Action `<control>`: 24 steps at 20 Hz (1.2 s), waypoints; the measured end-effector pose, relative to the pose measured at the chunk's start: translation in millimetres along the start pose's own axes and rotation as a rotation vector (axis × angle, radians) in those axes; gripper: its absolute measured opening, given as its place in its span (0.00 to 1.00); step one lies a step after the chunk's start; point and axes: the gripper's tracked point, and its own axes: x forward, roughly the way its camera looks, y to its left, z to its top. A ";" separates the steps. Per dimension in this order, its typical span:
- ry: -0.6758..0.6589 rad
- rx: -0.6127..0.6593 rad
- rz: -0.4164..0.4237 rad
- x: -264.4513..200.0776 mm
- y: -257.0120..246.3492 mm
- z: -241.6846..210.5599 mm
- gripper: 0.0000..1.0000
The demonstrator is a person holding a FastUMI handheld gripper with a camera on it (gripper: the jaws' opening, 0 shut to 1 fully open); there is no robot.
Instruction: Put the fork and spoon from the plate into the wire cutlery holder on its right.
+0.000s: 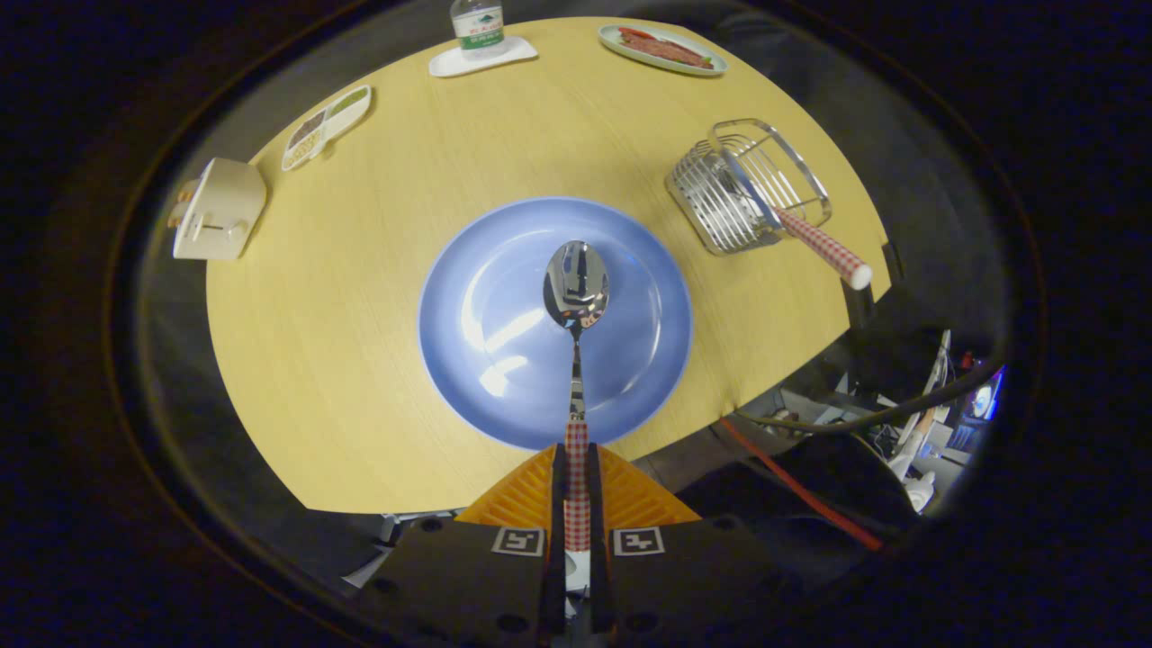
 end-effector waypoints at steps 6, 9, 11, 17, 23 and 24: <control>0.106 0.138 0.045 -48.4 -14.1 14.6 0.14; 0.151 0.232 0.094 -65.0 -21.9 33.9 0.14; 0.180 0.291 0.127 -70.7 -29.0 45.9 0.14; 0.281 0.492 0.222 -75.6 -49.5 91.4 0.14; 0.476 0.660 0.368 -64.4 -48.8 121.9 0.14; 0.504 0.674 0.394 -60.8 -45.2 126.5 0.14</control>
